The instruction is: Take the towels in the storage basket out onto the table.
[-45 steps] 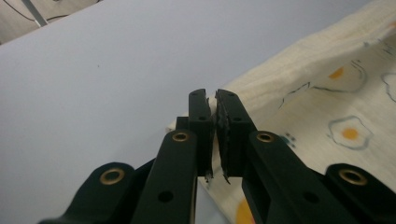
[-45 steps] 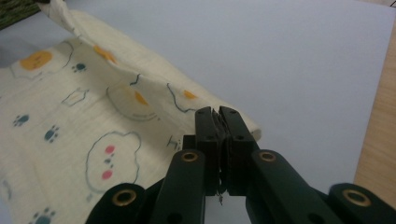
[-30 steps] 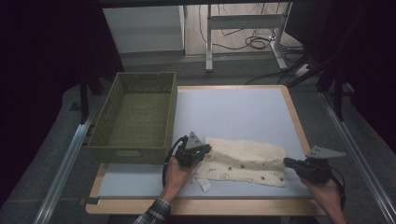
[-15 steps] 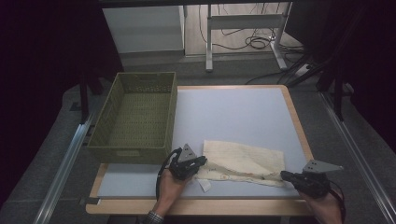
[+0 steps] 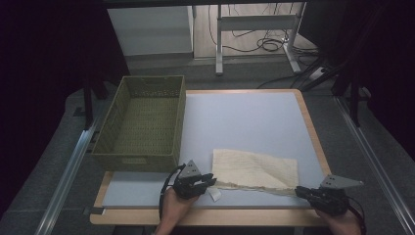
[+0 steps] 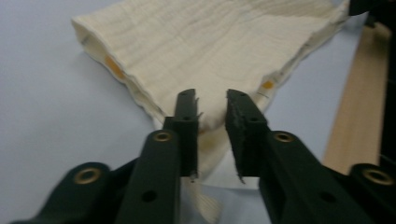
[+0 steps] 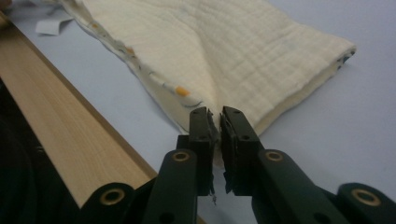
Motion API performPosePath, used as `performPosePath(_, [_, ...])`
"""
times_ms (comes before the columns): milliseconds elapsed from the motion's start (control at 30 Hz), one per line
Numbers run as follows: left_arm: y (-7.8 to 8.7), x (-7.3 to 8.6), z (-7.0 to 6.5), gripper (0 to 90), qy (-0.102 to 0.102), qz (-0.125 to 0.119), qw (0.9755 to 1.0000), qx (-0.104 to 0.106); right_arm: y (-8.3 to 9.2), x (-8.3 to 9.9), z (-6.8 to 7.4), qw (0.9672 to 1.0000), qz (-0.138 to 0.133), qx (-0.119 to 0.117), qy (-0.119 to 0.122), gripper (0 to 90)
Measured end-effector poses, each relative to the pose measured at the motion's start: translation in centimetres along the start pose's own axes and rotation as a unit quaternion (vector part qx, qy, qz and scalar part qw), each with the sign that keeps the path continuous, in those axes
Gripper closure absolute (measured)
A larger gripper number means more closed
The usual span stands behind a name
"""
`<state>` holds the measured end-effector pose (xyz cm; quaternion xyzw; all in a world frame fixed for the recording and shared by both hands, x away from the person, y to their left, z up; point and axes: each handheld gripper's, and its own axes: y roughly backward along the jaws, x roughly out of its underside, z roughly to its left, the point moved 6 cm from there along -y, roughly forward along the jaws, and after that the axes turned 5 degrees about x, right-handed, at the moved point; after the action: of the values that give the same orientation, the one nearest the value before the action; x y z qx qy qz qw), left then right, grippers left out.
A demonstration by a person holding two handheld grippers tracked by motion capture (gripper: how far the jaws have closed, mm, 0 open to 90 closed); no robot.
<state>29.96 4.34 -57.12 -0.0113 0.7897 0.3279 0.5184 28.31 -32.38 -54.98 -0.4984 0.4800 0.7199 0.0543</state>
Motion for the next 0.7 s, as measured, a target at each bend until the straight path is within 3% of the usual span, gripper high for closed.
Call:
performPosePath(33, [0.2,0.1,-0.1,67.0,0.002,-0.001,1.0000,-0.001,0.6,0.0,-0.1,0.9999,-0.007,-0.002,-0.008,77.8])
performPosePath(133, [0.7,-0.1,-0.1,62.7,0.005,-0.004,1.0000,-0.004,1.2,-0.1,-0.4,0.9998,-0.013,0.001,-0.012,76.5])
performPosePath(333, [0.0,-2.2,0.9,53.8,0.004,-0.006,0.9995,-0.030,1.7,-1.3,-1.7,0.9993,-0.023,0.020,-0.020,72.1])
performPosePath(500, [-1.9,-5.0,2.2,50.9,0.010,-0.016,0.9992,-0.034,-0.1,-3.3,-3.3,0.9988,-0.024,0.035,-0.023,68.9])
performPosePath(633, [-3.3,-7.0,3.9,49.6,0.006,-0.004,0.9975,-0.070,-2.3,-5.2,-4.9,0.9981,-0.016,0.058,-0.014,67.8])
performPosePath(700, [-3.7,-7.5,5.2,49.8,0.013,0.002,0.9962,-0.086,-3.1,-5.7,-5.5,0.9977,-0.010,0.066,-0.013,67.4])
